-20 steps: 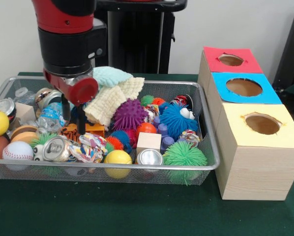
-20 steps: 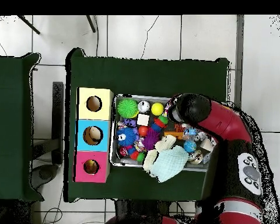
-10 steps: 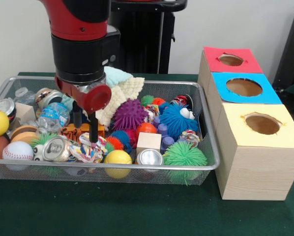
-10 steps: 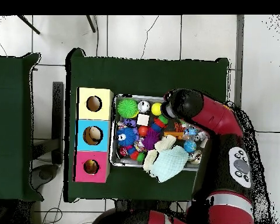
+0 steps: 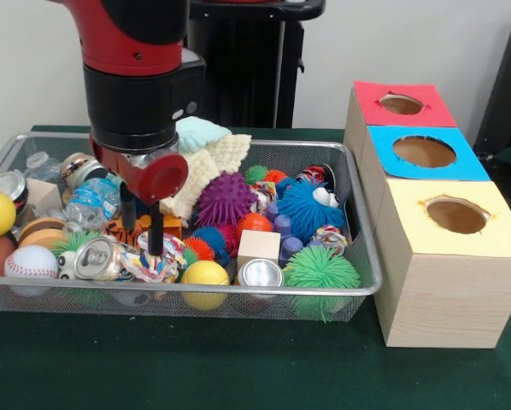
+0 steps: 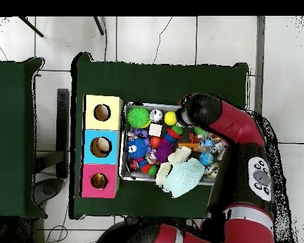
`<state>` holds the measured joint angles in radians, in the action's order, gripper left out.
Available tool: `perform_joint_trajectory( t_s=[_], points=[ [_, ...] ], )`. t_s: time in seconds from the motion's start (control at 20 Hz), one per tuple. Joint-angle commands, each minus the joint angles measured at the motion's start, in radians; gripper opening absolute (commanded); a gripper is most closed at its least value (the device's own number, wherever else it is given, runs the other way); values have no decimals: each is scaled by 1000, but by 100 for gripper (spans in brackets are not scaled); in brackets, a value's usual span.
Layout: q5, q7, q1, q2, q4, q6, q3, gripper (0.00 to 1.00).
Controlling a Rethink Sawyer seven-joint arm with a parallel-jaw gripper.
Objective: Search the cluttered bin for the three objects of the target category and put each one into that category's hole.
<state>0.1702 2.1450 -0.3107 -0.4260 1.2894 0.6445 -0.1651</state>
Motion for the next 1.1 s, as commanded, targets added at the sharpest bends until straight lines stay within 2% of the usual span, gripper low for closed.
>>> perform_joint_trajectory(
  t_s=[0.05, 0.15, 0.25, 0.4, 0.5, 0.75, 1.1],
  points=[
    [3, 173, -13, 145, -97, 92, -18, 100],
    [-8, 188, -5, 224, -165, 80, -47, 100],
    [-13, 194, 3, 273, -225, 99, -74, 100],
    [-15, 218, 25, 293, -254, 125, -125, 100],
    [-23, 181, 20, 287, -249, 131, -132, 100],
    [-29, 107, 0, 253, -163, 71, -112, 100],
    [-33, 37, -47, 155, 3, -9, -50, 100]
  ],
)
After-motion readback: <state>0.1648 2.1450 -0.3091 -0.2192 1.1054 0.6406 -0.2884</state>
